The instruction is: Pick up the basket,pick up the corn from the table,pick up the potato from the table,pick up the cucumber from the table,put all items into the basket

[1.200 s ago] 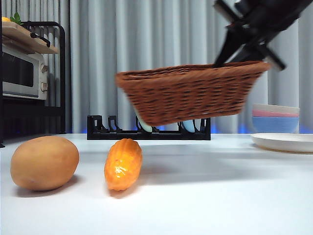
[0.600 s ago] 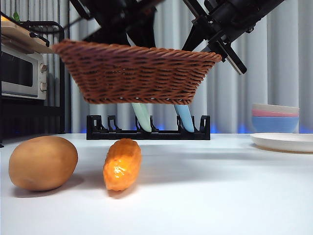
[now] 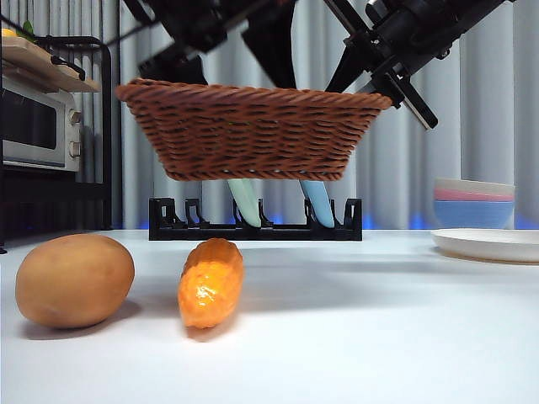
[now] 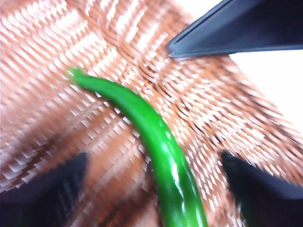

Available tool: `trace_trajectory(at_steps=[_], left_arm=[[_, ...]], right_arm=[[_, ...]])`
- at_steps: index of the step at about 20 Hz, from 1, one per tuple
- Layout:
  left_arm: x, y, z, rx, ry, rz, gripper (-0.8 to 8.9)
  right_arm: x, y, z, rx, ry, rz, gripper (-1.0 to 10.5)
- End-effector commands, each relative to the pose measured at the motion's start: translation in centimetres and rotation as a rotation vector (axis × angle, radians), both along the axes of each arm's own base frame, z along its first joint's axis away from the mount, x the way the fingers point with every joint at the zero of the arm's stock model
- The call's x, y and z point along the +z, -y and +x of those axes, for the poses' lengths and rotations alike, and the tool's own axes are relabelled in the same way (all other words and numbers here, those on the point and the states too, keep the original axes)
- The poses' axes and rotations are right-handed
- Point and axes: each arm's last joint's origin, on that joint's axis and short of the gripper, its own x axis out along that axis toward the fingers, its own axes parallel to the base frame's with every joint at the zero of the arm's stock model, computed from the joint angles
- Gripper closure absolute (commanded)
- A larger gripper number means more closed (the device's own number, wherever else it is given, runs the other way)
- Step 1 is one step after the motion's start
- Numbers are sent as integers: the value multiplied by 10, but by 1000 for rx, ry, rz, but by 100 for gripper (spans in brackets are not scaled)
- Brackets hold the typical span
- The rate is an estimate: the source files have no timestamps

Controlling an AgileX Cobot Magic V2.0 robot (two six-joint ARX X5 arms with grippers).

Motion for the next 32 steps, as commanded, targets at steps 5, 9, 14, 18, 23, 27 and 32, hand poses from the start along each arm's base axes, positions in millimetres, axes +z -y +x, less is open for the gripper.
trace_trajectory(at_steps=[5, 9, 14, 18, 23, 27, 32], left_arm=[[124, -52, -69, -16, 232, -172, 247], [167, -102, -131, -27, 283, -180, 247], [144, -142, -173, 104, 151, -4, 247], [77, -138, -168, 201, 19, 20, 248], [-18, -103, -125, 259, -162, 153, 247], [-53, -75, -87, 250, -270, 103, 241], [-86, -64, -60, 270, -354, 187, 242]], right_arm=[[2, 18, 8, -35, 43, -7, 958], [2, 31, 12, -61, 57, -20, 958], [2, 51, 18, -115, 63, -25, 958], [2, 64, 21, -146, 66, -27, 958], [2, 64, 20, -138, 73, -34, 958], [1, 64, 20, -135, 70, -35, 958], [1, 64, 20, -124, 79, -44, 958]])
